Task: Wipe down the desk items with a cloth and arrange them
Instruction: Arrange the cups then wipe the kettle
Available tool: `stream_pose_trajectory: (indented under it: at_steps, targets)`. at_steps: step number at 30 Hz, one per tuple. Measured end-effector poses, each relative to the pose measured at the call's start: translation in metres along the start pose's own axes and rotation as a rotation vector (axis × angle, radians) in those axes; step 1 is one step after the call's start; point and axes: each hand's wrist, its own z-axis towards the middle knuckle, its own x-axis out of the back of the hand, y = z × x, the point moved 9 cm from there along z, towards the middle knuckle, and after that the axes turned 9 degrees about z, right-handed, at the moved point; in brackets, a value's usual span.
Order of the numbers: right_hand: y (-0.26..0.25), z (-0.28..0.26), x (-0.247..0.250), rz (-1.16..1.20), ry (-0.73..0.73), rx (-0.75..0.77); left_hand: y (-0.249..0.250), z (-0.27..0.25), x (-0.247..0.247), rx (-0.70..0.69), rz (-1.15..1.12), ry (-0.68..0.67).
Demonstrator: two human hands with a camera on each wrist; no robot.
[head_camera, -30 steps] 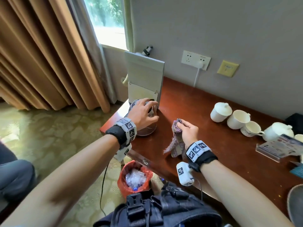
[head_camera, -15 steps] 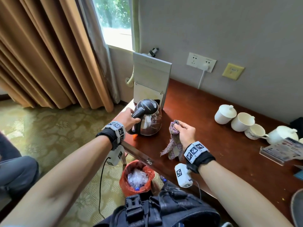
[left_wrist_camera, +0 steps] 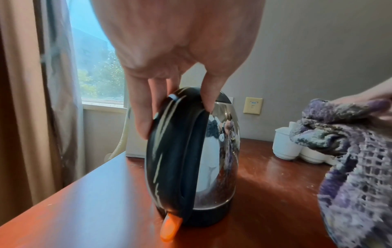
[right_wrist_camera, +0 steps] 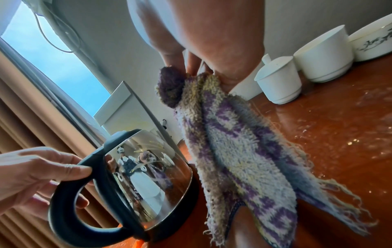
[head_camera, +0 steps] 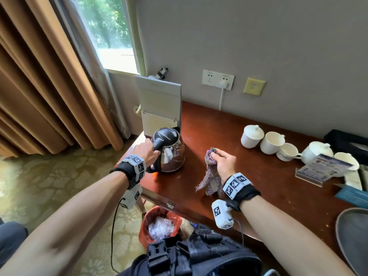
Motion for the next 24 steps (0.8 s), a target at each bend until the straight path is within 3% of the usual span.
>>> stream_pose_trajectory:
  at_steps: [8, 16, 20, 24]
  targets:
    - [-0.029, 0.004, 0.047, 0.041, 0.088, 0.045, 0.083, -0.001, -0.011, -0.167, 0.066, -0.039]
    - [-0.051, -0.001, 0.121, 0.061, 0.272, 0.091, 0.179, -0.010, -0.033, -0.375, 0.072, -0.096]
    - [-0.094, -0.015, 0.151, 0.094, 0.388, 0.254, 0.215, -0.015, -0.040, -0.456, 0.070, -0.104]
    - [-0.141, -0.010, 0.148, 0.023, 0.320, 0.404, 0.234, -0.019, -0.048, -0.534, 0.110, -0.086]
